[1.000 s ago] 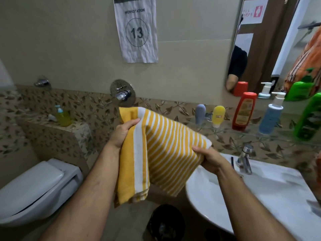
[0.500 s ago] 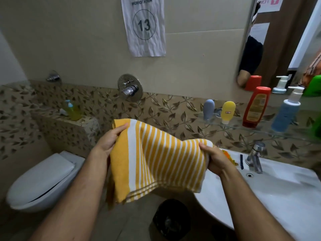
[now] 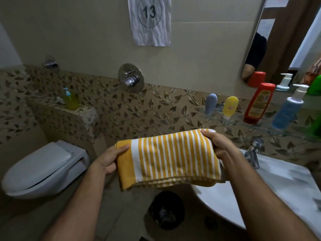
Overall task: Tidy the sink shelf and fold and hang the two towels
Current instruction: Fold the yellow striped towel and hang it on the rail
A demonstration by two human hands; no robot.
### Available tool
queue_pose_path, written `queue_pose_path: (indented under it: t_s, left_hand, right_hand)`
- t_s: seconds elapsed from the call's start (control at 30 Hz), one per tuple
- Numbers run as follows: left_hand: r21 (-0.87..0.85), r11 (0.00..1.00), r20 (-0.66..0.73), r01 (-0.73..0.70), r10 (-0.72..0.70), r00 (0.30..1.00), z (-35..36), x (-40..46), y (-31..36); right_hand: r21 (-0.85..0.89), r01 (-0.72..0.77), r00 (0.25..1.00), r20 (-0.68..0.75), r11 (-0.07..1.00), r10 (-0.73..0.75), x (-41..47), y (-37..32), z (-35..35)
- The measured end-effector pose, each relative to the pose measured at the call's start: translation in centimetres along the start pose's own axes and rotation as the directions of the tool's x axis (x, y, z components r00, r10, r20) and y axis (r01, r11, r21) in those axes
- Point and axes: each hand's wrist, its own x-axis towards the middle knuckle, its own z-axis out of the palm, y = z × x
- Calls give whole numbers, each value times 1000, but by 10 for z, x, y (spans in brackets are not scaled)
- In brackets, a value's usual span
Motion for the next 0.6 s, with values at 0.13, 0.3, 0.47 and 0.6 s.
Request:
queue_pose_path:
  t_s: [0.13,0.3,0.47,0.6]
  left_hand:
    - [21,1000,-38,0,1,999,3,9,17]
    - [126,986,-234,113,-82,969,-2,20,14]
    - [149,989,-368,10,46,929,-3,25,11]
    - [448,880,-382,-160,350,855,12,18,28]
  right_hand:
    - [65,93,972,210,993,-105,-2,-14,-26]
    - [-357,50,995,99,933,-16,15,9,-37]
    - [-391,211,968,-46,896,-248,15,10,-26]
    - [-383,359,925,22,851,-380,1,-7,-20]
